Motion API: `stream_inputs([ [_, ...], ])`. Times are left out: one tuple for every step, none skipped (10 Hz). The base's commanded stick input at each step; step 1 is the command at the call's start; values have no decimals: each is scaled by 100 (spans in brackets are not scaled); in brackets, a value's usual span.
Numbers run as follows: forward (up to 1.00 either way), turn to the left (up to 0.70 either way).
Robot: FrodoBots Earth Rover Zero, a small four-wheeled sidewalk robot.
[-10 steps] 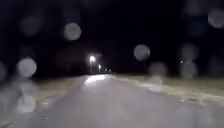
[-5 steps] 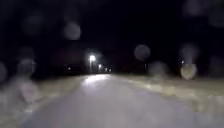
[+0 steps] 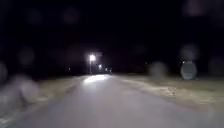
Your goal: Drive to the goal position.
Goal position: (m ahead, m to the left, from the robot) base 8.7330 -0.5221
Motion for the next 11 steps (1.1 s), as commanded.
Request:
stream_inputs([
  [100, 13],
  [100, 16],
  [100, 14],
  [100, 4],
  [100, 7],
  [100, 11],
  [100, 15],
  [100, 11],
  [100, 4],
  [100, 4],
  [100, 3],
])
